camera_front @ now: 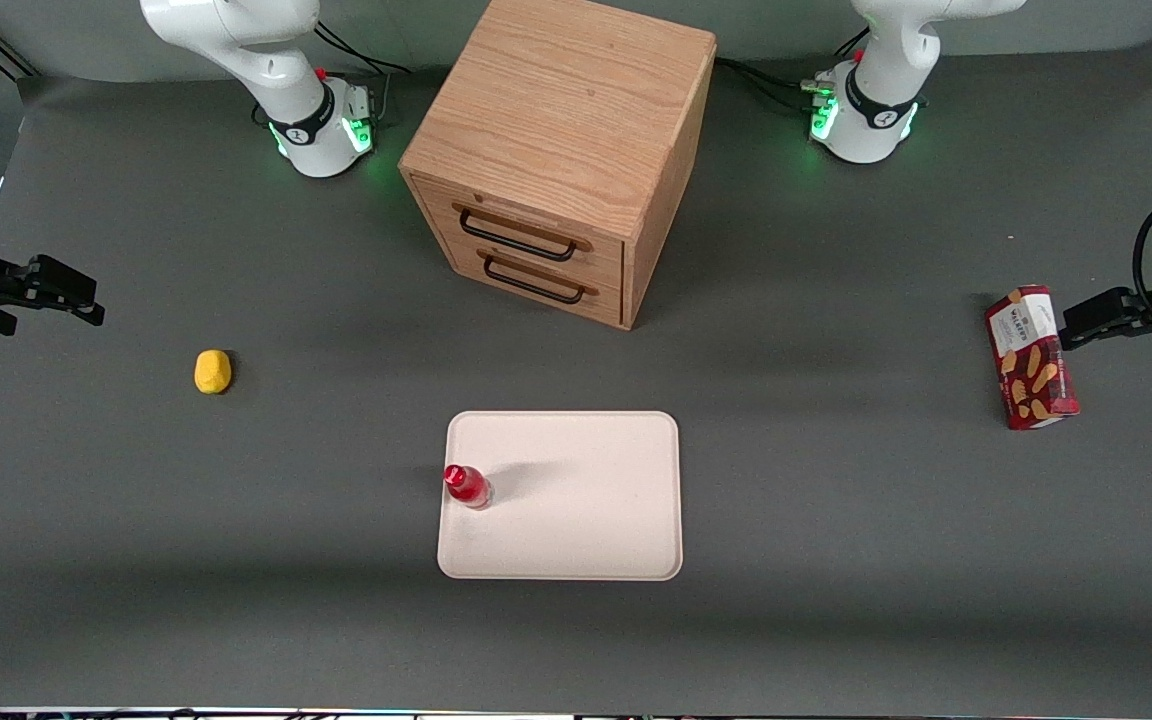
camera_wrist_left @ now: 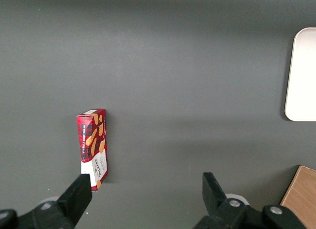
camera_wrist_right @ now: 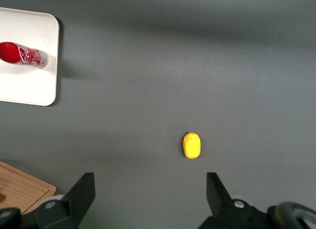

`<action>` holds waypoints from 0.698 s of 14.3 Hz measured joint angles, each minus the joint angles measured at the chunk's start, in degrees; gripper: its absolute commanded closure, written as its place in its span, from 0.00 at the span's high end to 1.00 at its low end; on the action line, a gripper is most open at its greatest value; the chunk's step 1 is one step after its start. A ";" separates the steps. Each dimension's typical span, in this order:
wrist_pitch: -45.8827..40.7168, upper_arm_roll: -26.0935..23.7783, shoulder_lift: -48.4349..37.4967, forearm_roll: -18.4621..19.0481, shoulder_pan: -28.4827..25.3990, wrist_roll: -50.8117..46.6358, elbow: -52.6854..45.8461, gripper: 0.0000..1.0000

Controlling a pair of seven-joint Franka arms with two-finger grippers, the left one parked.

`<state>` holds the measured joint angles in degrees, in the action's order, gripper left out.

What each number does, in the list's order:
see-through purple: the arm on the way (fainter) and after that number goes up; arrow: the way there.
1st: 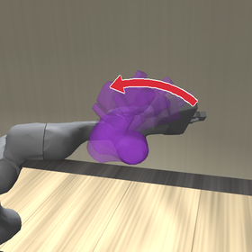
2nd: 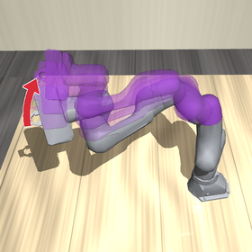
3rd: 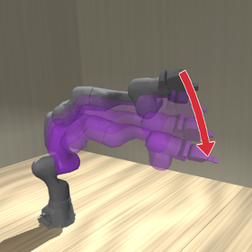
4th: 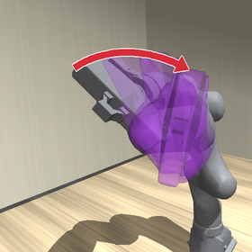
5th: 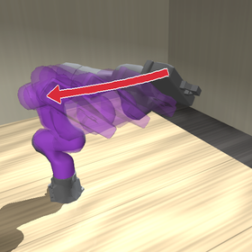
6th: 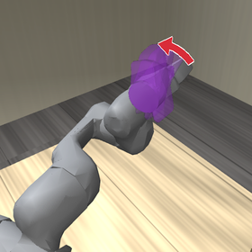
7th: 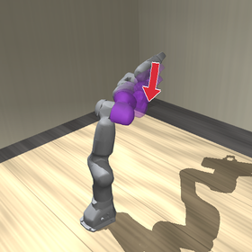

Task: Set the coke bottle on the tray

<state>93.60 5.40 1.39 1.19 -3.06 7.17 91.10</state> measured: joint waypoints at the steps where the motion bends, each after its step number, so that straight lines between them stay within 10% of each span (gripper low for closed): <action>1: 0.00 0.00 0.01 -0.01 0.00 -0.02 0.00 1.00; 10: -0.02 -0.02 0.04 -0.02 0.00 -0.21 -0.55 1.00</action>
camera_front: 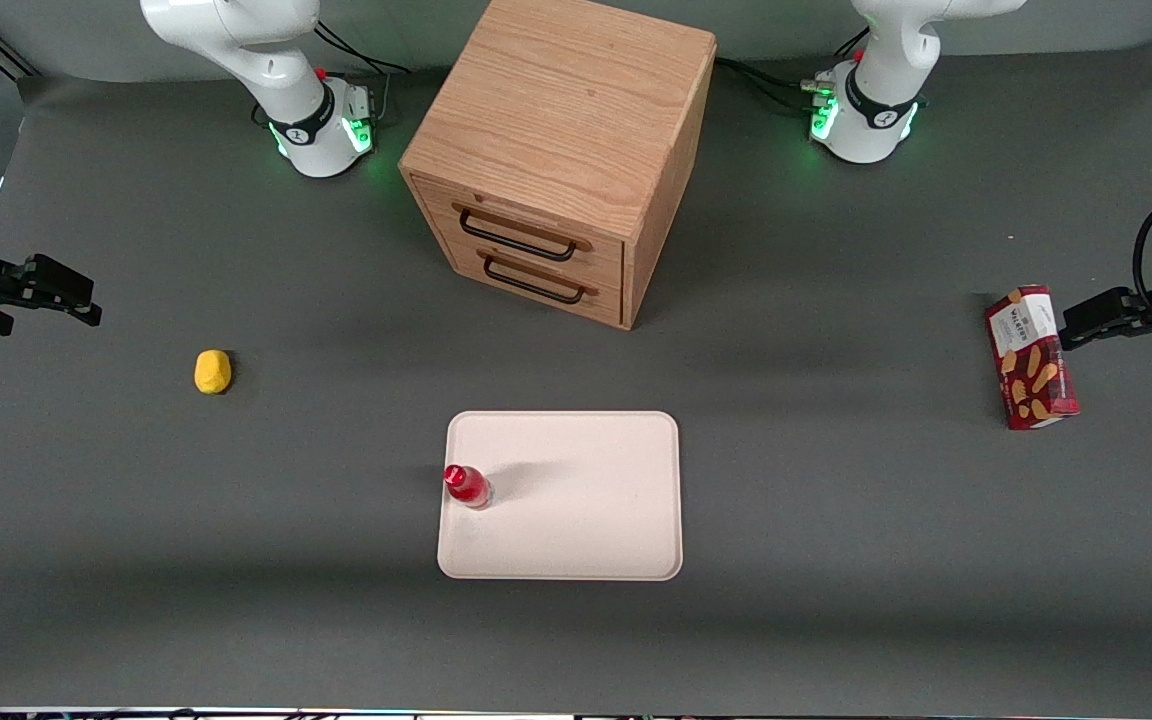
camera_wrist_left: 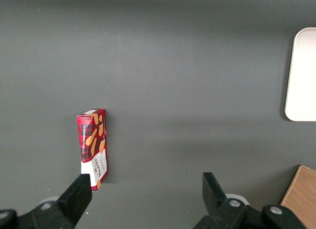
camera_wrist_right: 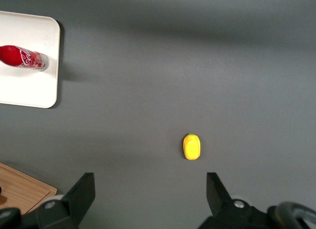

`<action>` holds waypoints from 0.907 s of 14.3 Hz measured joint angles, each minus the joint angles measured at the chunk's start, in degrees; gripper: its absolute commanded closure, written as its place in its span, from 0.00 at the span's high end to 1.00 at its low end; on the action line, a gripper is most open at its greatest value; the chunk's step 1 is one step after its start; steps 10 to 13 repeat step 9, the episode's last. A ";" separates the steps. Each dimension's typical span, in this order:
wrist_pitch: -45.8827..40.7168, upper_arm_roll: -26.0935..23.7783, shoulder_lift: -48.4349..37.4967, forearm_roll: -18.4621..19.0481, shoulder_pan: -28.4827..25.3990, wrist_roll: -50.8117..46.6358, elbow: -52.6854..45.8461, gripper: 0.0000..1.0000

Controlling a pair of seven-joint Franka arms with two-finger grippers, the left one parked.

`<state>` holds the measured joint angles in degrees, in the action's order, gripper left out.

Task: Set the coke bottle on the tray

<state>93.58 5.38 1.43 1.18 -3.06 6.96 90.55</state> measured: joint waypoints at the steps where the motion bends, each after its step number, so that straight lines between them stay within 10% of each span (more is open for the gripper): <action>1: -0.03 -0.03 0.01 0.00 0.00 -0.02 0.00 1.00; 13: -1.41 -0.20 0.09 0.00 0.00 -0.11 0.02 1.00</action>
